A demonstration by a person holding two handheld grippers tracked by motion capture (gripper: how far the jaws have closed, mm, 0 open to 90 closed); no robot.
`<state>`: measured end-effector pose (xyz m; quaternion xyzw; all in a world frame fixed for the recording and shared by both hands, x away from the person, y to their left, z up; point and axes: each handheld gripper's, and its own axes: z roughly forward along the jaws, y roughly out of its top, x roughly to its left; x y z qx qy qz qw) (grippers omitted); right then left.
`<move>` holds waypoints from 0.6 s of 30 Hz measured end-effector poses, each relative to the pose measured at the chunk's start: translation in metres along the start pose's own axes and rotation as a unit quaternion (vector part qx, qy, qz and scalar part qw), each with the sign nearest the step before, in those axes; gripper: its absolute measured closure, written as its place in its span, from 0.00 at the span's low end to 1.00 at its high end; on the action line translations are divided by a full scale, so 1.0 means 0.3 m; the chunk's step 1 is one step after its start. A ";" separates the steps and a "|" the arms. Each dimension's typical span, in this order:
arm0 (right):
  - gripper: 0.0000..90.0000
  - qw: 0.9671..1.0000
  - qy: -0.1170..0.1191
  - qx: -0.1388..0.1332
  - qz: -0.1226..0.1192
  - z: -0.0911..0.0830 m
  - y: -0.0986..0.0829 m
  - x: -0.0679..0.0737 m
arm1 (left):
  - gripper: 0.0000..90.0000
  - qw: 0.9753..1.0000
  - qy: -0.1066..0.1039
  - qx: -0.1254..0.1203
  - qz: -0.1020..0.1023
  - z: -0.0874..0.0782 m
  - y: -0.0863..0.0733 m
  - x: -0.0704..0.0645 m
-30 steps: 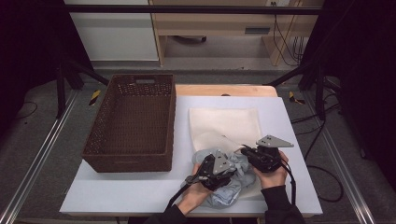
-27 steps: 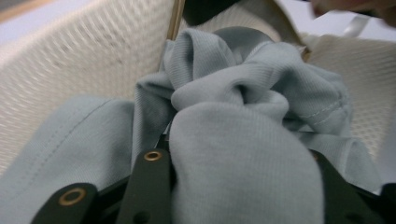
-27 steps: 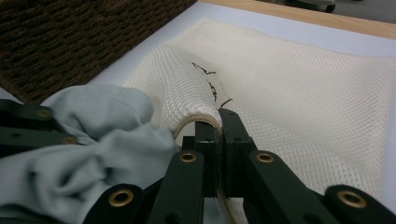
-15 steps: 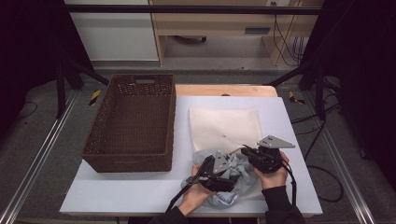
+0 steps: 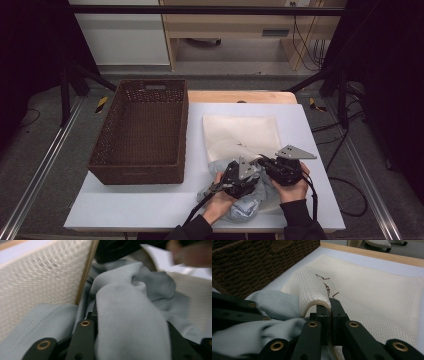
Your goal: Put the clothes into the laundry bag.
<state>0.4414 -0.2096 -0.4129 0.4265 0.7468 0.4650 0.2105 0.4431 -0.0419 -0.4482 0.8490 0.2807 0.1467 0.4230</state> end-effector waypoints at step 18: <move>0.97 1.000 0.004 -0.014 -0.009 -0.004 -0.009 -0.017 | 0.47 0.998 -0.050 -0.039 -0.003 -0.218 -0.043 0.010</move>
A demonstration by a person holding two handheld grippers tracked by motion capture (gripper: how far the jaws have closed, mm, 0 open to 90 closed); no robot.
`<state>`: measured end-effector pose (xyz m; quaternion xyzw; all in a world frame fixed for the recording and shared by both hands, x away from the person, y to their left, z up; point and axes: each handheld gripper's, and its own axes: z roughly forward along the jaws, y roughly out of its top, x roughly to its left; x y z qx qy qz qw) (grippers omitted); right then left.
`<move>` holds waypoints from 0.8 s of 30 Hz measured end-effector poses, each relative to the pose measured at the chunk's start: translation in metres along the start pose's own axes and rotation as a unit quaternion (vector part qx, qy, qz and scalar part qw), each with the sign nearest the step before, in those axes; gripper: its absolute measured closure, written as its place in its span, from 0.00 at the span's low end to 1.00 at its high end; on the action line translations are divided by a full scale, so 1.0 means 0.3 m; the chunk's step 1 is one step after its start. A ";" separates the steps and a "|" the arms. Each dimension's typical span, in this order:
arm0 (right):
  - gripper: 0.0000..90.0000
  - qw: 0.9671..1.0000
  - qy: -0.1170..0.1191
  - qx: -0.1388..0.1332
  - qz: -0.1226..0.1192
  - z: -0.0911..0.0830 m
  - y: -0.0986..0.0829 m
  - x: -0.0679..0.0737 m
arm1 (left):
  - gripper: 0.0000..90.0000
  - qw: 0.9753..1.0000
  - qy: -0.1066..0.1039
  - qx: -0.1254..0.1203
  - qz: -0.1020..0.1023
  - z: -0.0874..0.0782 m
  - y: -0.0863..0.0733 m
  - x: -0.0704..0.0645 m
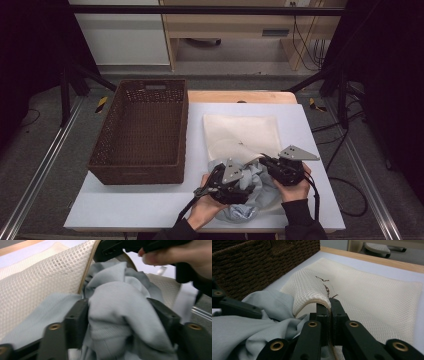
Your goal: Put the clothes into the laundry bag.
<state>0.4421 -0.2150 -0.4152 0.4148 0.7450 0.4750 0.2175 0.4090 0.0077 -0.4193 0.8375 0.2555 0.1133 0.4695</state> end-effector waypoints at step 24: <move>0.97 1.000 0.002 0.008 -0.002 -0.001 0.000 0.012 | 0.37 0.999 0.024 0.020 0.006 0.088 0.022 0.000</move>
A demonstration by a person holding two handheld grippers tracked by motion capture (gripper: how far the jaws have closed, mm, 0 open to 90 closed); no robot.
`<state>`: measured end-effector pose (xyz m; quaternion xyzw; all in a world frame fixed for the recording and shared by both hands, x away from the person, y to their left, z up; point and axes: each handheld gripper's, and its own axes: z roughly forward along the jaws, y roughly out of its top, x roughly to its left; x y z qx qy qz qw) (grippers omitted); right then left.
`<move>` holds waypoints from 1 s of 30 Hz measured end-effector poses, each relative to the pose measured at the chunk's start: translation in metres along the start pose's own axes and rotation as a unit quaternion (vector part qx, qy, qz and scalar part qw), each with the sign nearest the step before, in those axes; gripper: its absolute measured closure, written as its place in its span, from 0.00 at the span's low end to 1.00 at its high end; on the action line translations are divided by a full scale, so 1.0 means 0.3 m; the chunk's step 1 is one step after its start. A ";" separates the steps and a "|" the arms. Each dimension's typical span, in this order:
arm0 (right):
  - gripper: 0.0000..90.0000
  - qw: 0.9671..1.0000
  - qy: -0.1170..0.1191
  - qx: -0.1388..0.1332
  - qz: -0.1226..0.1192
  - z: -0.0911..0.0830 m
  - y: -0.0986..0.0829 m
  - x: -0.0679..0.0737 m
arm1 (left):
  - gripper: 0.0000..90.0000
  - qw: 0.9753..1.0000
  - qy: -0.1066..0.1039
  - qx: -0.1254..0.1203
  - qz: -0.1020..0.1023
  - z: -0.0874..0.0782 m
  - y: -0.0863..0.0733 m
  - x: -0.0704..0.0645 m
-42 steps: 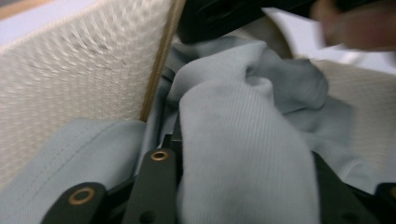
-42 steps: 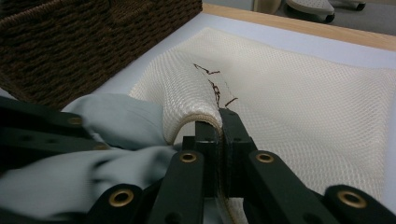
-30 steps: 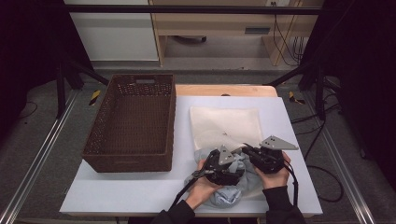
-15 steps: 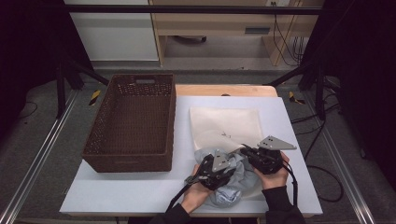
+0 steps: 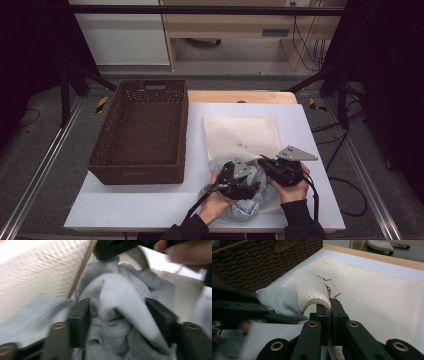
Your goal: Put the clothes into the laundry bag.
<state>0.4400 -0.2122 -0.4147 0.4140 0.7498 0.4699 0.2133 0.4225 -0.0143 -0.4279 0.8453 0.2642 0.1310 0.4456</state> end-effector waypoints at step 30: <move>0.97 1.000 -0.005 -0.004 -0.007 -0.008 0.007 0.006 | 0.79 1.000 -0.001 -0.004 0.007 -0.023 -0.015 -0.021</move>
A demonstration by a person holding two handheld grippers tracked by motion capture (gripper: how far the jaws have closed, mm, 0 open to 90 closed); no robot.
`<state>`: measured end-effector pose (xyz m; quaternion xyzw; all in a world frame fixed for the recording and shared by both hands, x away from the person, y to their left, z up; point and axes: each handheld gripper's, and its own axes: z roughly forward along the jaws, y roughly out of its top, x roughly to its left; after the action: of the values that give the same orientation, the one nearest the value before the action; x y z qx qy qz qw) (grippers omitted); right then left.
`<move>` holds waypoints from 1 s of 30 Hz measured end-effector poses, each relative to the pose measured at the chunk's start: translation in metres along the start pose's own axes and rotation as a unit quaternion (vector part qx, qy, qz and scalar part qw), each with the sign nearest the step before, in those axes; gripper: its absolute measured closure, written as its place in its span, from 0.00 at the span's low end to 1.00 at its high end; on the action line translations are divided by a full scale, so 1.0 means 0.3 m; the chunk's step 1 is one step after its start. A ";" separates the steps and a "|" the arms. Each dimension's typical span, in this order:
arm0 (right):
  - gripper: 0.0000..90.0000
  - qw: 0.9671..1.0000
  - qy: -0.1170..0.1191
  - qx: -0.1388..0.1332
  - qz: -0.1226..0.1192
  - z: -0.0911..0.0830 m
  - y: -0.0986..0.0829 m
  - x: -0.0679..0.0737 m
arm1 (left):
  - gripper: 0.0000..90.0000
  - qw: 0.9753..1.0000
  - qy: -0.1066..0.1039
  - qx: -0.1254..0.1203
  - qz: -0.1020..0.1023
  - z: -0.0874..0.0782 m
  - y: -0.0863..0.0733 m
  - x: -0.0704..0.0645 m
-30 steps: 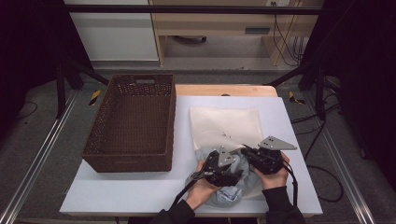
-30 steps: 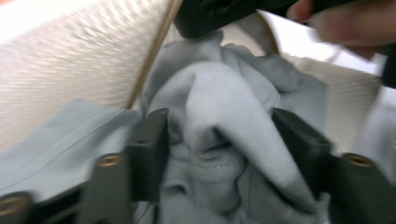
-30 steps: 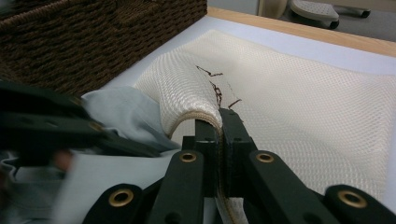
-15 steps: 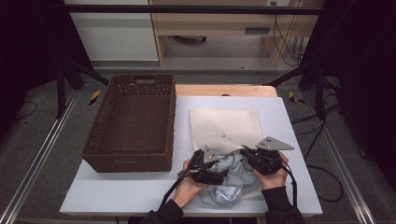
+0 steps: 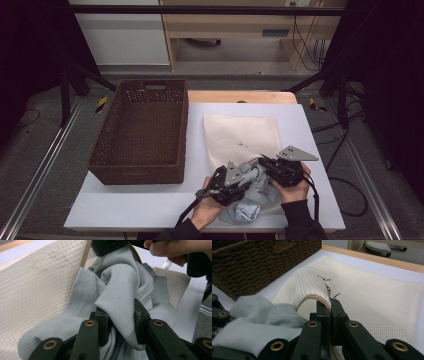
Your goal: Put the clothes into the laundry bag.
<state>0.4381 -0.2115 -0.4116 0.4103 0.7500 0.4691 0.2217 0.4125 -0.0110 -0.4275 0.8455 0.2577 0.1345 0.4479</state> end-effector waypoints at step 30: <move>0.97 1.000 -0.008 -0.007 0.006 -0.006 -0.005 -0.014 | 0.34 1.000 -0.003 0.007 -0.004 -0.060 -0.017 0.033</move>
<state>0.4386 -0.2162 -0.4122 0.4169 0.7426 0.4722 0.2275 0.4108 0.0093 -0.4217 0.8477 0.2609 0.1280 0.4437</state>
